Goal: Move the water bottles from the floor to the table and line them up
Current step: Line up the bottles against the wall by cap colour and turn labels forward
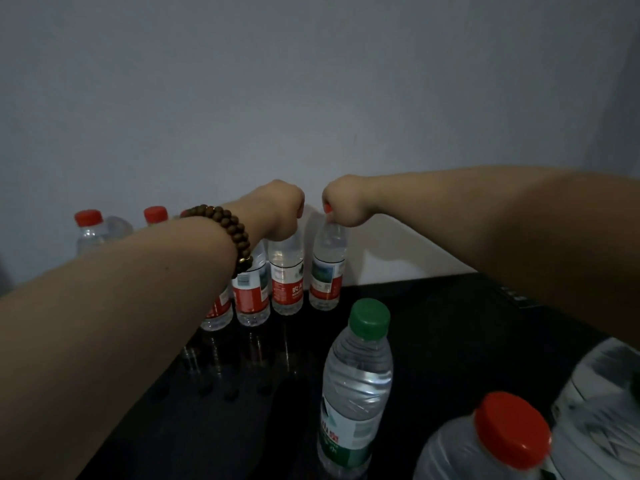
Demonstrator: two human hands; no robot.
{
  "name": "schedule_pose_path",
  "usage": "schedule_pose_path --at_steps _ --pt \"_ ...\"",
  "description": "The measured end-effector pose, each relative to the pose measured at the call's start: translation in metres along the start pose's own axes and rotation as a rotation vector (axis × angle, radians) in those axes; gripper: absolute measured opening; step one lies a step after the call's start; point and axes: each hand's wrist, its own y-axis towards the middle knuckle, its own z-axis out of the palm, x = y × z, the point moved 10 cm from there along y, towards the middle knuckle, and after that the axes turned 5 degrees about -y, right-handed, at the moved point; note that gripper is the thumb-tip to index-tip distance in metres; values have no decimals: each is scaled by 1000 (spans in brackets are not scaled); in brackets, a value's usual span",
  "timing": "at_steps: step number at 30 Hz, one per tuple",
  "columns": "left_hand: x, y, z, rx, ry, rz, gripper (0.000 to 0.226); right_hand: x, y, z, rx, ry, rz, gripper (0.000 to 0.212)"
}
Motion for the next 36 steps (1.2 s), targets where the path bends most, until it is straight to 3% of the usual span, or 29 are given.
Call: schedule_pose_path --at_steps 8,15,21,26,36 --pt "16 8 4 -9 35 -49 33 4 19 6 -26 186 14 33" --pt "16 11 12 -21 47 -52 26 10 24 11 -49 81 -9 31" --pt "21 16 14 -12 76 -90 37 14 21 8 -72 58 -5 28" --pt "21 21 12 -8 68 -82 27 18 24 4 -87 158 3 23" --pt "28 22 13 -20 75 -95 31 23 25 5 -115 191 27 22"
